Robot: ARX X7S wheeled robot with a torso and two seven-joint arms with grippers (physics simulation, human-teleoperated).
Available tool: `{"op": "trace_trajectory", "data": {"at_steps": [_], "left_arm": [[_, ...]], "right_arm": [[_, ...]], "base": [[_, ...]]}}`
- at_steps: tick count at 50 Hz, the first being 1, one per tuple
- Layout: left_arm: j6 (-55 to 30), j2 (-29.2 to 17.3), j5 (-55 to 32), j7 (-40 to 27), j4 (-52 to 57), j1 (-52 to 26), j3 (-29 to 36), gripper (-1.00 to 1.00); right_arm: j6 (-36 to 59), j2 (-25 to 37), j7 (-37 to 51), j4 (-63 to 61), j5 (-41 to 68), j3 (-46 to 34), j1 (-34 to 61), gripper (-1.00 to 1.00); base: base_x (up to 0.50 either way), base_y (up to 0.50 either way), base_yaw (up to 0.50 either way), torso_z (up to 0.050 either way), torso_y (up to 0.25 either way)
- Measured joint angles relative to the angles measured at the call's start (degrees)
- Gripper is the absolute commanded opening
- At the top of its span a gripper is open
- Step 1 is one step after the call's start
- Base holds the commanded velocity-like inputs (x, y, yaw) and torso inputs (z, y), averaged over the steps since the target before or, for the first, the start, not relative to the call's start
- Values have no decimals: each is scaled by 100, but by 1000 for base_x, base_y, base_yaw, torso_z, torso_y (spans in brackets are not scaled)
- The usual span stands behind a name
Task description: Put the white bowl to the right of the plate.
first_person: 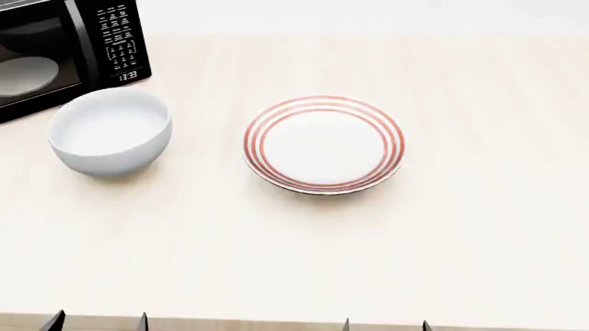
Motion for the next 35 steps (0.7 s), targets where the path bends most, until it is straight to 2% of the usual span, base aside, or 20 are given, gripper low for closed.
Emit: {"op": "trace_trajectory", "data": {"at_steps": [20, 35], "left_arm": [[-337, -283, -298, -282, 455, 120, 207, 100], [-327, -440, -345, -438, 544, 169, 388, 100]], "right_arm": [[163, 257, 101, -221, 418, -232, -65, 100], [366, 470, -8, -516, 889, -331, -141, 100]], "base": [[8, 11, 0, 0, 0], [479, 242, 0, 0, 0]]}}
